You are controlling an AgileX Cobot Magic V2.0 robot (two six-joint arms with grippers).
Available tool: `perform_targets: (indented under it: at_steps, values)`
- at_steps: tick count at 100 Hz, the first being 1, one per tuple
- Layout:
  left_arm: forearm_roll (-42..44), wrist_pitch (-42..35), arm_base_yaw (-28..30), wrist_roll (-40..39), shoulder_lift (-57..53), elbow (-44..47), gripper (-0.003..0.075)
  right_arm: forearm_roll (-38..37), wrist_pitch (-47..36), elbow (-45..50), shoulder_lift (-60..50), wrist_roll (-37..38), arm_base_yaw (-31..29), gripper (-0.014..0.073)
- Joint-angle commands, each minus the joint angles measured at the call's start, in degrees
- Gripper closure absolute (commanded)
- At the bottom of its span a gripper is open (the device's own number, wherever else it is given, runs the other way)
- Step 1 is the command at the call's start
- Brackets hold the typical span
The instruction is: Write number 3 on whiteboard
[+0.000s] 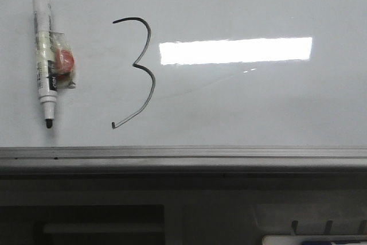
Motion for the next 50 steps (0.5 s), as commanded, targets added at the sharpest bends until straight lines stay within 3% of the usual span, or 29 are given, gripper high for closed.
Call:
perform_targets:
  at_steps: [1,50]
  values:
    - [-0.6,-2.5,0.1,-0.5,-1.4,0.7,0.0741,-0.1,-4.6,-1.6,0.5,0.1,-0.2,0.0655]
    - [-0.6,-2.5,0.1,-0.5,-1.4,0.7,0.0741,-0.1,-4.6,-1.6,0.5,0.8,-0.2,0.0655]
